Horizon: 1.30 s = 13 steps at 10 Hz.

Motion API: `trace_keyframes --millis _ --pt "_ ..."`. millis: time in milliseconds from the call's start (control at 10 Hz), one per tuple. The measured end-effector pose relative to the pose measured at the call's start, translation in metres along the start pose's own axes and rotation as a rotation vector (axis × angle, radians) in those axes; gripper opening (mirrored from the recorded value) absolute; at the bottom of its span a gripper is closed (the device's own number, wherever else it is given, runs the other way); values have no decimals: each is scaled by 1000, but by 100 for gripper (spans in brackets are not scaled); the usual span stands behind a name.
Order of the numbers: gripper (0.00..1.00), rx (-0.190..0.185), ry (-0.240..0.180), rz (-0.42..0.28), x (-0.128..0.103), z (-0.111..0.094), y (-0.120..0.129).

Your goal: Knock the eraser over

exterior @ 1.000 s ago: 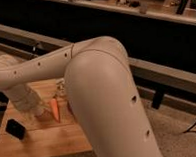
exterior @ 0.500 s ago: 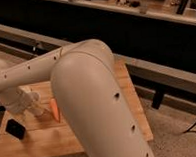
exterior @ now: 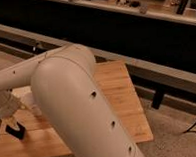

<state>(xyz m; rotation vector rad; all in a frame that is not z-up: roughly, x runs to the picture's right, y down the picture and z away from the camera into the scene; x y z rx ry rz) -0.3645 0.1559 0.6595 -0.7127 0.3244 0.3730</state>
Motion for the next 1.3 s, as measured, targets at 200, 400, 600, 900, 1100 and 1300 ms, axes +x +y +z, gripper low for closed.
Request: trace_keyframes --millis 200,400,600,900,1100,1300 --pt "65 8 10 -45 -14 0 7" --pt "65 17 7 -118 -38 -5 22" --pt "65 31 -30 -200 -68 -18 39" --pt "65 65 -161 -255 -105 -47 43" --pt "65 68 -171 -255 -107 -50 41" --pt "65 67 -171 -257 -107 -50 43"
